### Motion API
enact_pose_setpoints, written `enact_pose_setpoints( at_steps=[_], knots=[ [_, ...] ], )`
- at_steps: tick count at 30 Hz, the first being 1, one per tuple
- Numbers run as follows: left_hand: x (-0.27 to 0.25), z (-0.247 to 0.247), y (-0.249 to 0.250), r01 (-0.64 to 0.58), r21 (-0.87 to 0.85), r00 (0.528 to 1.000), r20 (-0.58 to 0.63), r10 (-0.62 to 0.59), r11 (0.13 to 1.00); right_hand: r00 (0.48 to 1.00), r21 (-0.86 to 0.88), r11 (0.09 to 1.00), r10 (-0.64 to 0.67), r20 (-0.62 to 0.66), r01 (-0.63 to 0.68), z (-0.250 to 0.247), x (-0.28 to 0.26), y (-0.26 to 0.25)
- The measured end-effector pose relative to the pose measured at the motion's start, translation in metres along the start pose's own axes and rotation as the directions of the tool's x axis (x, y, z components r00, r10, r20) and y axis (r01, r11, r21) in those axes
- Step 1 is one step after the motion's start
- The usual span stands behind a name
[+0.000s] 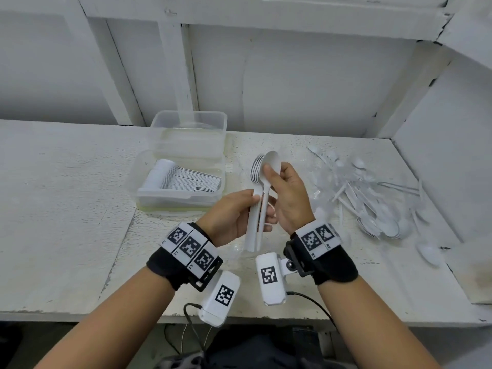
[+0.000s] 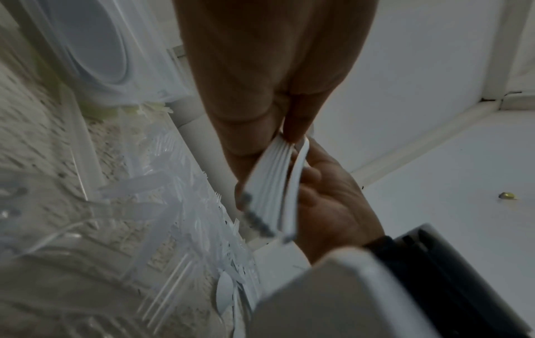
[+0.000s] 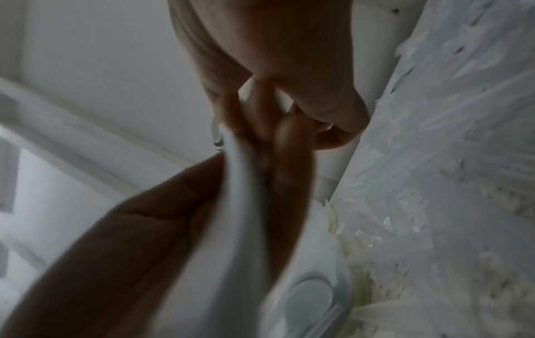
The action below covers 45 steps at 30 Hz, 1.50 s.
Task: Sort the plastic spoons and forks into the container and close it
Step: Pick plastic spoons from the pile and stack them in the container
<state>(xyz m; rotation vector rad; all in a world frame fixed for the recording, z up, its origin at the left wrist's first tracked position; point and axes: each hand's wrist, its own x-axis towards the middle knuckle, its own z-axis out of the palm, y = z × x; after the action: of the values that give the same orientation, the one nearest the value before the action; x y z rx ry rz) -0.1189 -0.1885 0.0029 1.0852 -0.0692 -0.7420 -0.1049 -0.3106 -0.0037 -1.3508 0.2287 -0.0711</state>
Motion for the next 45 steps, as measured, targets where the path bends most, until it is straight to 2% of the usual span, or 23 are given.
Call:
enact_pose_setpoints(
  at_steps=[3,5,9,11,13,16,18,20,21,22,23,24,25,27,31,33,35,37,38,40,42,43,45],
  knots=[
    [-0.004,-0.005,0.003,0.042,0.041,0.998,0.041,-0.044,0.998,1.0,0.0,1.0,-0.007,0.012,0.007,-0.002,0.0,0.002],
    [-0.008,-0.011,0.005,0.075,0.101,0.995,0.059,-0.082,0.992,0.993,0.009,1.0,0.024,0.119,-0.025,-0.007,0.0,0.002],
    [-0.018,-0.024,0.011,0.159,0.313,0.986,-0.009,-0.165,0.936,0.965,-0.334,0.934,-0.036,0.26,0.124,-0.02,0.001,-0.009],
    [-0.023,-0.03,0.016,0.14,0.51,0.99,-0.045,-0.136,0.849,0.94,-0.451,0.864,-0.069,0.333,0.223,-0.023,0.003,-0.015],
    [-0.027,-0.037,0.02,0.106,0.718,0.994,-0.049,-0.101,0.688,0.915,-0.555,0.771,-0.088,0.394,0.313,-0.022,0.002,-0.018],
    [-0.03,-0.047,0.024,0.115,0.843,0.993,-0.079,-0.089,0.526,0.866,-0.679,0.567,-0.136,0.482,0.467,-0.017,0.0,-0.014],
    [-0.032,-0.051,0.027,0.105,0.895,0.994,-0.084,-0.068,0.433,0.779,-0.702,0.342,-0.225,0.585,0.625,-0.014,-0.001,-0.009],
    [-0.035,-0.056,0.028,0.085,0.957,0.996,-0.08,-0.028,0.279,0.644,-0.648,0.086,-0.268,0.716,0.756,-0.01,-0.001,-0.001],
    [-0.036,-0.058,0.028,0.062,0.977,0.998,-0.063,-0.002,0.204,0.579,-0.601,0.001,-0.268,0.77,0.799,-0.007,-0.001,0.001],
    [-0.036,-0.06,0.028,0.047,0.985,0.998,-0.051,0.023,0.168,0.517,-0.55,-0.067,-0.259,0.816,0.833,-0.003,-0.001,0.003],
    [-0.036,-0.063,0.028,0.05,0.982,0.998,-0.057,0.033,0.183,0.463,-0.501,-0.122,-0.246,0.852,0.857,0.001,-0.001,0.005],
    [-0.036,-0.065,0.028,0.064,0.969,0.997,-0.074,0.033,0.237,0.423,-0.463,-0.164,-0.23,0.877,0.871,0.005,-0.002,0.007],
    [-0.037,-0.068,0.028,0.073,0.951,0.996,-0.086,0.028,0.3,0.4,-0.44,-0.19,-0.213,0.891,0.878,0.009,-0.002,0.009],
    [-0.038,-0.074,0.027,0.071,0.932,0.996,-0.083,0.017,0.356,0.378,-0.411,-0.189,-0.189,0.907,0.892,0.015,-0.001,0.012],
    [-0.045,-0.088,0.028,0.086,0.918,0.995,-0.096,0.007,0.387,0.375,-0.379,-0.029,-0.096,0.922,0.925,0.023,0.006,0.013],
    [-0.05,-0.098,0.034,0.084,0.928,0.98,-0.143,0.14,0.363,0.405,-0.403,0.055,-0.043,0.913,0.914,0.026,0.015,0.008],
    [-0.055,-0.109,0.045,0.085,0.937,0.911,-0.211,0.354,0.339,0.475,-0.472,0.107,-0.009,0.88,0.875,0.027,0.027,0.0],
    [-0.059,-0.123,0.057,0.122,0.939,0.785,-0.29,0.547,0.322,0.547,-0.542,0.135,0.001,0.837,0.829,0.032,0.04,-0.006],
    [-0.06,-0.132,0.062,0.156,0.93,0.728,-0.335,0.598,0.332,0.582,-0.576,0.141,-0.003,0.813,0.805,0.036,0.046,-0.009],
    [-0.058,-0.153,0.069,0.235,0.878,0.629,-0.464,0.624,0.417,0.635,-0.626,0.149,-0.022,0.772,0.766,0.049,0.059,-0.009],
    [-0.055,-0.169,0.073,0.275,0.756,0.566,-0.626,0.536,0.593,0.668,-0.659,0.148,-0.015,0.744,0.738,0.066,0.07,-0.006],
    [-0.054,-0.173,0.073,0.274,0.681,0.556,-0.688,0.467,0.679,0.683,-0.676,0.147,-0.001,0.73,0.722,0.075,0.075,-0.004],
    [-0.051,-0.176,0.074,0.265,0.582,0.561,-0.741,0.367,0.769,0.714,-0.71,0.155,0.037,0.699,0.687,0.092,0.081,0.0]
  ],
)
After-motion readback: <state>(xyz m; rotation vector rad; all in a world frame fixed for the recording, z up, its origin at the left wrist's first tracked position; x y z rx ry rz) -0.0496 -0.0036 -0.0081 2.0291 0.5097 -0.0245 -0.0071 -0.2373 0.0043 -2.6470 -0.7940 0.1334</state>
